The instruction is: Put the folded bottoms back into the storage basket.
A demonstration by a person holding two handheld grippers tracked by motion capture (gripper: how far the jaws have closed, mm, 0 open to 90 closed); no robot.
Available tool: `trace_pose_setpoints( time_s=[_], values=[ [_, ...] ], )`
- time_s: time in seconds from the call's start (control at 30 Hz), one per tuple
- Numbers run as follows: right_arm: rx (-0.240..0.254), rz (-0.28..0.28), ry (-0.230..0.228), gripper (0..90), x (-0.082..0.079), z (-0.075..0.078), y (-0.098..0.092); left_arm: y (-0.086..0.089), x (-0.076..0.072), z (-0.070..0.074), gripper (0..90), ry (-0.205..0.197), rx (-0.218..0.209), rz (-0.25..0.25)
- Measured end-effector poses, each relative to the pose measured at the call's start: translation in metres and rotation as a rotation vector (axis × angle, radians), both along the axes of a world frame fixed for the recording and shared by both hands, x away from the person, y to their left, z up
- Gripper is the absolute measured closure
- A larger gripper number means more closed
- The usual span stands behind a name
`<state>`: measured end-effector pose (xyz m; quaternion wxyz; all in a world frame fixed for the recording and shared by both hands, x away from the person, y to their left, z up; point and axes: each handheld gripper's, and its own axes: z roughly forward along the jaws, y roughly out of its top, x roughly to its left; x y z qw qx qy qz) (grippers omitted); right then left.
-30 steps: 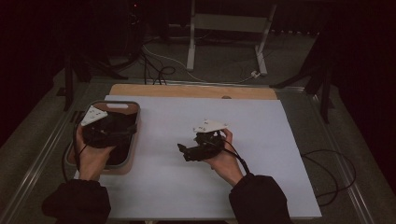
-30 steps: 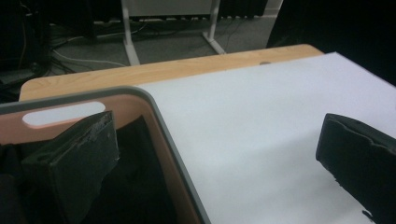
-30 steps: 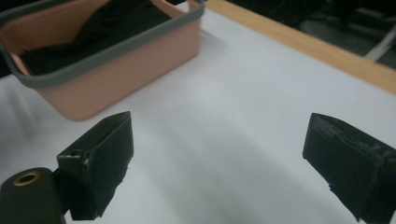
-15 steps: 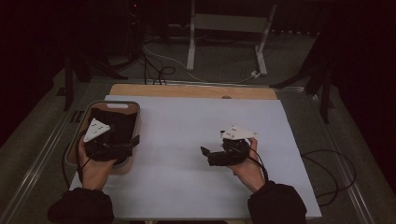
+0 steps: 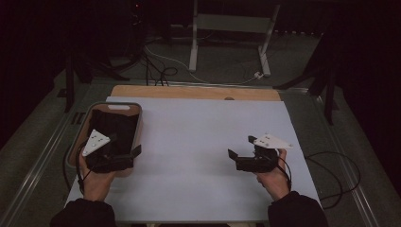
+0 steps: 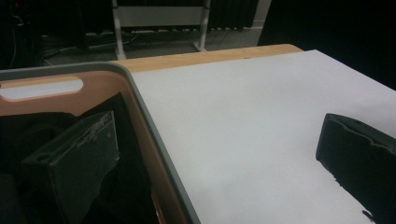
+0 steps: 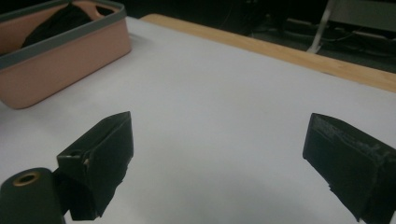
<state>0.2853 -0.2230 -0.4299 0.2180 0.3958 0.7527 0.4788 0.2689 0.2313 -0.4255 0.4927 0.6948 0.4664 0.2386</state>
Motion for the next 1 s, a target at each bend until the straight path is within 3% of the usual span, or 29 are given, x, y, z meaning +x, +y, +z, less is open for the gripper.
trace_pose_setpoints(
  time_s=[0.5, 0.73, 1.0],
  values=[
    [0.069, -0.108, -0.024, 8.7, -0.027, -0.016, -0.063, -0.002, -0.004, -0.001, 0.0, -0.011, 0.008, -0.013],
    [0.106, -0.137, -0.029, 8.7, -0.031, -0.020, -0.076, 0.000, -0.005, -0.001, 0.0, -0.017, 0.004, -0.008],
    [0.098, -0.149, -0.045, 8.8, -0.036, -0.023, -0.078, 0.003, -0.007, -0.002, 0.0, -0.020, 0.000, 0.005]
  ],
)
